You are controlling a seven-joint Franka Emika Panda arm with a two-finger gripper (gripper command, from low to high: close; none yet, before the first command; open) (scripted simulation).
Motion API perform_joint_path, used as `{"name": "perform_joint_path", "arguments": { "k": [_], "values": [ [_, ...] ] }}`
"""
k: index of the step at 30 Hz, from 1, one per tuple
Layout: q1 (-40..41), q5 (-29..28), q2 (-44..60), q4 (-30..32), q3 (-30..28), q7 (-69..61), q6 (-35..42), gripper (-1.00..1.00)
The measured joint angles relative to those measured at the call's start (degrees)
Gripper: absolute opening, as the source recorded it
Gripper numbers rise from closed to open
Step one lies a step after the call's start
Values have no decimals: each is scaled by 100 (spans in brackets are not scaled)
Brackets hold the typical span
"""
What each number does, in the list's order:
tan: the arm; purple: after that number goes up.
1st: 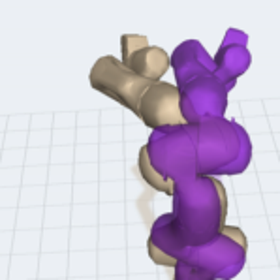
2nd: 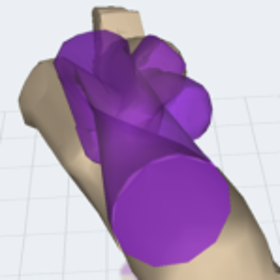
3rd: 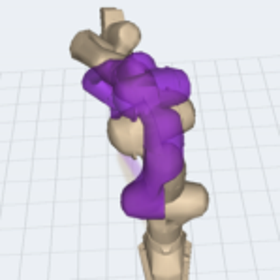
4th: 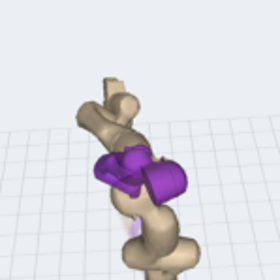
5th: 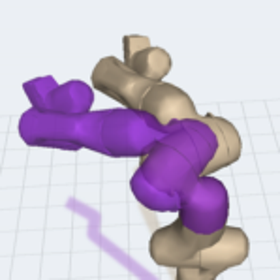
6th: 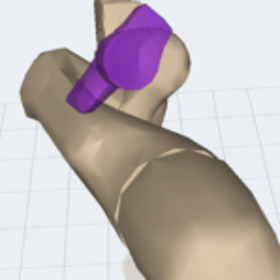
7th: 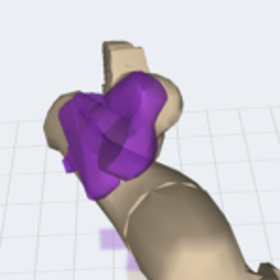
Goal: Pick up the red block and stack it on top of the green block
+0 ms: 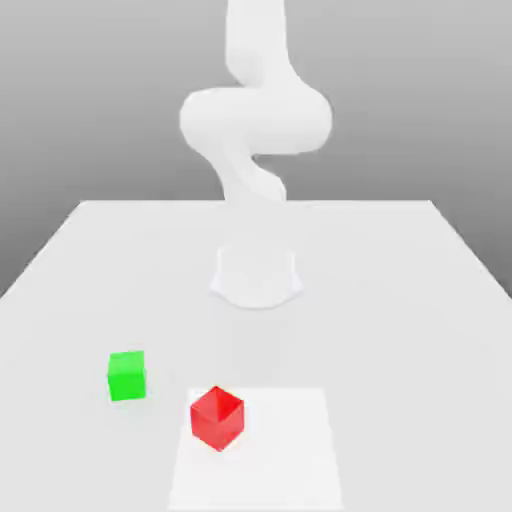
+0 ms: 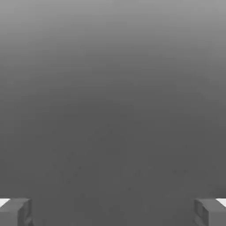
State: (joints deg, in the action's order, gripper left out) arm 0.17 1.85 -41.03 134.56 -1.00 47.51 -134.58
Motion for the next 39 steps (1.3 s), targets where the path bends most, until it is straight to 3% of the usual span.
{"name": "perform_joint_path", "arguments": {
  "k": [12,19,26,27,34,39],
  "values": [
    [212,585,2628,1444,-83,1190,-1491,0],
    [482,-13,4029,2272,-108,2526,-2371,0],
    [552,-42,5416,2203,-36,2660,-3522,0],
    [570,-26,5536,2189,-15,2652,-3623,-100],
    [573,-47,5522,2190,-13,2668,-3619,-100],
    [546,-169,4637,2313,-68,2753,-2865,-100]
  ]
}}
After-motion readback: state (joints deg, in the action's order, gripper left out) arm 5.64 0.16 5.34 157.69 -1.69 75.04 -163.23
